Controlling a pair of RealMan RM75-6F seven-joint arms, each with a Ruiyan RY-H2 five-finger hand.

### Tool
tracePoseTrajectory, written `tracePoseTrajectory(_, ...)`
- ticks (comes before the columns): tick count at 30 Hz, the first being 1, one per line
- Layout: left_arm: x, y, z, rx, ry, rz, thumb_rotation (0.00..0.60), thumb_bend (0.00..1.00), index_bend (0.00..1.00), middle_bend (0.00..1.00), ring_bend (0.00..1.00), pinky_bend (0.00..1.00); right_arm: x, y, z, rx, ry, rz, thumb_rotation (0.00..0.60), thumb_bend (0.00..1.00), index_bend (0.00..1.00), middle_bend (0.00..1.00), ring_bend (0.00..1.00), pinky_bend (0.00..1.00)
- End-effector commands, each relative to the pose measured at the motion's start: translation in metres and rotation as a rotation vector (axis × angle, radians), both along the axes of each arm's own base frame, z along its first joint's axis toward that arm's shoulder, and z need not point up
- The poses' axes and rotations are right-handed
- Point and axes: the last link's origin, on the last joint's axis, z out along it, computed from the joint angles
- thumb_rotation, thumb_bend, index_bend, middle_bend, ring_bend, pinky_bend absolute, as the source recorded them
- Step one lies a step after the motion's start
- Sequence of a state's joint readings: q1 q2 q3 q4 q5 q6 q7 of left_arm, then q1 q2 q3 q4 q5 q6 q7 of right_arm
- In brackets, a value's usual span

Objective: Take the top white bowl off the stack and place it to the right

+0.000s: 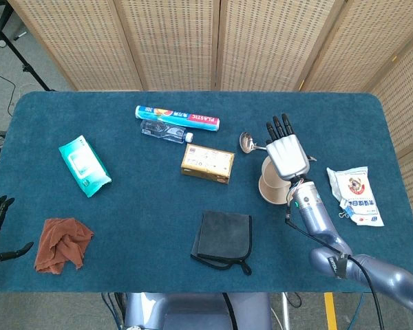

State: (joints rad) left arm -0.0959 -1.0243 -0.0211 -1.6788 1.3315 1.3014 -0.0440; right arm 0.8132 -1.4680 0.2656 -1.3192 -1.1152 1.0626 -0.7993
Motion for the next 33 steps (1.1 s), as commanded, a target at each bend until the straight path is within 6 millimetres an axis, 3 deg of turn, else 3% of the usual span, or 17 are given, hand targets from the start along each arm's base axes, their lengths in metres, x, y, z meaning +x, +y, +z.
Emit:
tracePoseTrajectory(1,0.0,0.0,0.0,-0.002,-0.001,0.001,0.423,0.17,0.0,0.0,0.0,0.0,0.002,-0.002,0.003,-0.01,0.002,-0.003,0.6,0.45,0.68,0.15,0.0,0.0)
tracePoseTrajectory(12,0.0,0.0,0.0,-0.002,-0.001,0.0,0.425,0.17,0.0,0.0,0.0,0.0,-0.001,-0.011,0.015,-0.055,0.018,-0.02,0.6,0.44,0.68,0.15,0.0,0.0)
tracePoseTrajectory(28,0.002,-0.001,-0.001,-0.005,-0.001,-0.006,0.425,0.17,0.0,0.0,0.0,0.0,-0.04,-0.016,0.053,-0.138,0.054,-0.101,0.6,0.44,0.68,0.15,0.0,0.0)
tracePoseTrajectory(33,0.004,-0.002,-0.002,-0.012,-0.003,-0.009,0.425,0.17,0.0,0.0,0.0,0.0,-0.063,-0.009,0.063,-0.147,0.046,-0.15,0.6,0.44,0.68,0.15,0.0,0.0)
